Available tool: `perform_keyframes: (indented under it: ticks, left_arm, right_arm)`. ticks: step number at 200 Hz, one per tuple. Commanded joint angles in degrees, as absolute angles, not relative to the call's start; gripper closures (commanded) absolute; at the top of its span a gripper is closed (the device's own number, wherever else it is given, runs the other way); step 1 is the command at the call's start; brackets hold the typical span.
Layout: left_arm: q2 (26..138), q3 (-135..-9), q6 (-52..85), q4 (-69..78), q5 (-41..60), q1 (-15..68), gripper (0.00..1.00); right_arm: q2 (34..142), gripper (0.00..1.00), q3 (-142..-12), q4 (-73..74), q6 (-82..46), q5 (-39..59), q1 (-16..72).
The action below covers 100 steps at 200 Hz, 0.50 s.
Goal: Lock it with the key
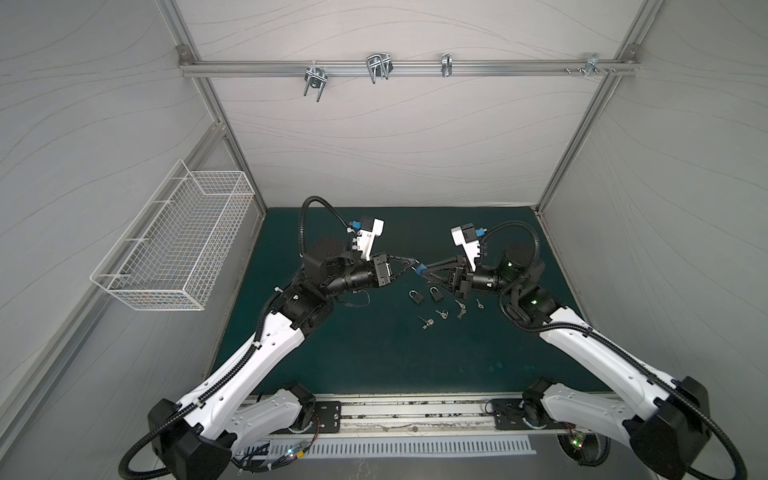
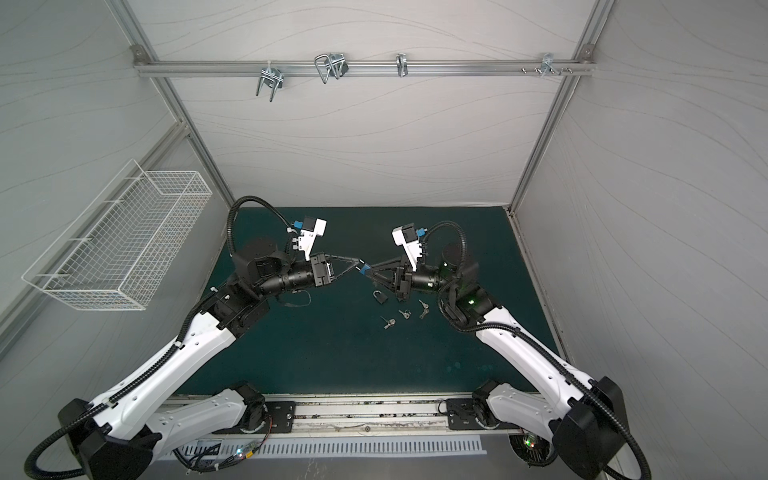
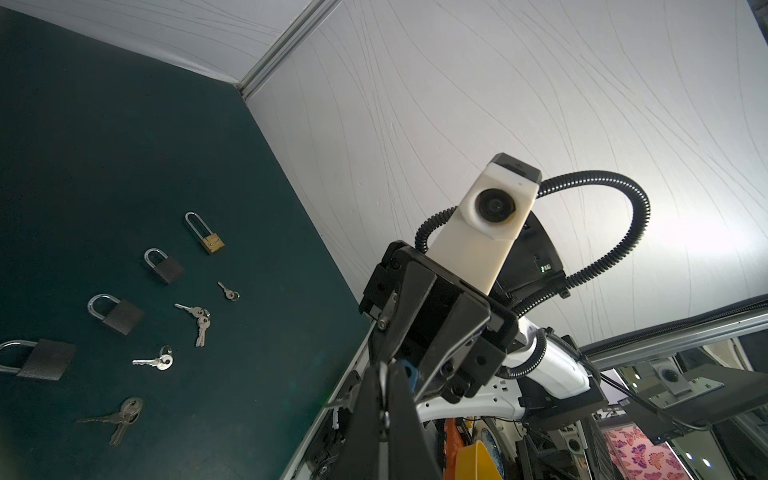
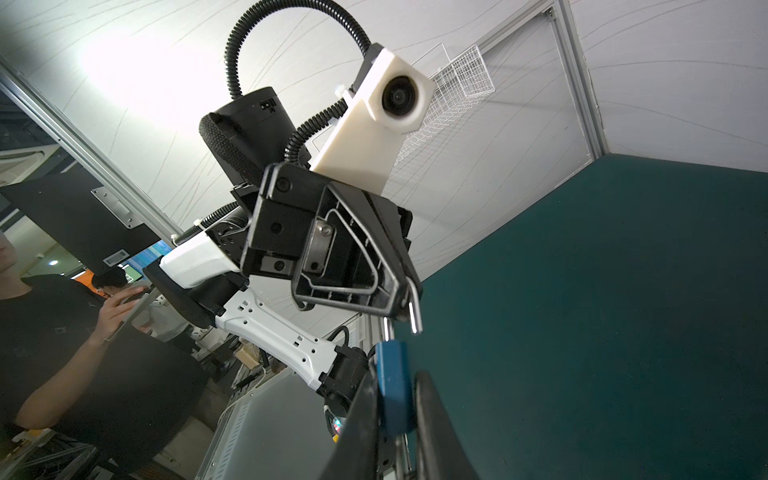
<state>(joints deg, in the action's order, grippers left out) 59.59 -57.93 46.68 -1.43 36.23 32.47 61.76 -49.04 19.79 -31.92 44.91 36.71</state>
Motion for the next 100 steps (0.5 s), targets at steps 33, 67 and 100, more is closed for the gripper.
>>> perform_keyframes:
  ticks: [33, 67, 100]
  left_arm:
    - [57.34, -58.45, 46.18, 2.65, 37.59, 32.64, 1.00]
    - [55.86, -58.36, 46.80, 7.03, 40.26, 32.61, 1.00]
    - [54.54, -58.86, 47.82, 11.02, 43.33, 32.63, 1.00]
  right_arm:
    - [61.04, 0.93, -50.38, 22.90, -36.41, 45.97, 36.52]
    - [60.21, 1.00, -51.89, 22.93, -39.14, 46.80, 36.49]
    - [59.68, 1.00, -52.82, 24.97, -42.63, 46.80, 36.49]
